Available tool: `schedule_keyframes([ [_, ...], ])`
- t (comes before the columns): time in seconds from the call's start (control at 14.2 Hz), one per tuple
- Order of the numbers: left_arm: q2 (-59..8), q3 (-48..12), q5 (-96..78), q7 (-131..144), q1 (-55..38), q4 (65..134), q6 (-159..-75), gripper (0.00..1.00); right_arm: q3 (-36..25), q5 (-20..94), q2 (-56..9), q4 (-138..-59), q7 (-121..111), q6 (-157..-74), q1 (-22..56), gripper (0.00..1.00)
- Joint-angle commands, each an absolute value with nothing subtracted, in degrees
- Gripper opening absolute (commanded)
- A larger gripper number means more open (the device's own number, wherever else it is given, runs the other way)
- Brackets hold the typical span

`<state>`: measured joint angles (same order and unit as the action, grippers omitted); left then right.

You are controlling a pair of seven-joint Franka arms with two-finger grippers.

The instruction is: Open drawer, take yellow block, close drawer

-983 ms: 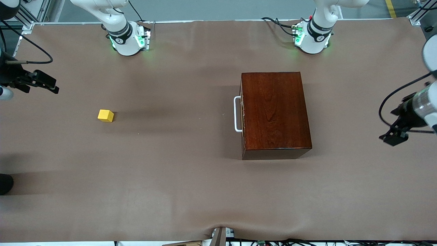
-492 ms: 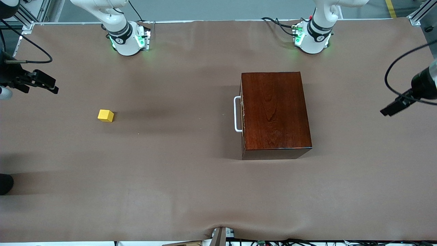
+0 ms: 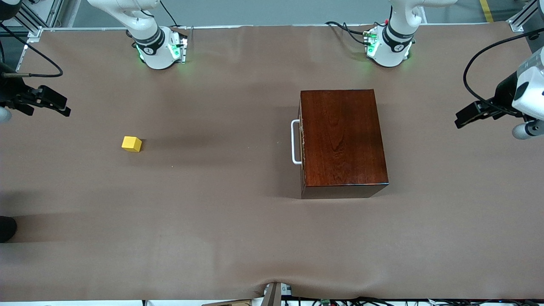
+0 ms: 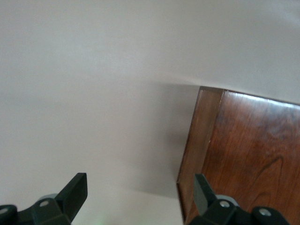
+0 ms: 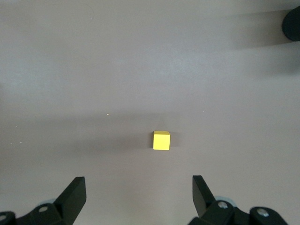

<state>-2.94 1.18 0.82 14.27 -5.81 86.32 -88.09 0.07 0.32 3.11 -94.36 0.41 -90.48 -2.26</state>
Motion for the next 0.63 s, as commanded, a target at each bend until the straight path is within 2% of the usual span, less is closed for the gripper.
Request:
schedule_keyframes([
  [0.0,2.8,-0.1,0.1,6.8,-4.5,89.9,-86.1,1.0,0.1,0.1,2.8,-93.4,0.7,-89.4,-2.1,1.0],
  [0.28,3.3,-3.8,0.5,-0.5,-3.2,89.3,-83.2,1.0,0.1,0.2,2.9,-93.4,0.8,-89.3,-2.1,1.0],
  [0.56,4.4,-4.3,-0.5,-1.4,-3.9,89.7,-81.4,1.0,0.1,0.2,2.9,-93.4,0.8,-89.3,-2.1,1.0],
])
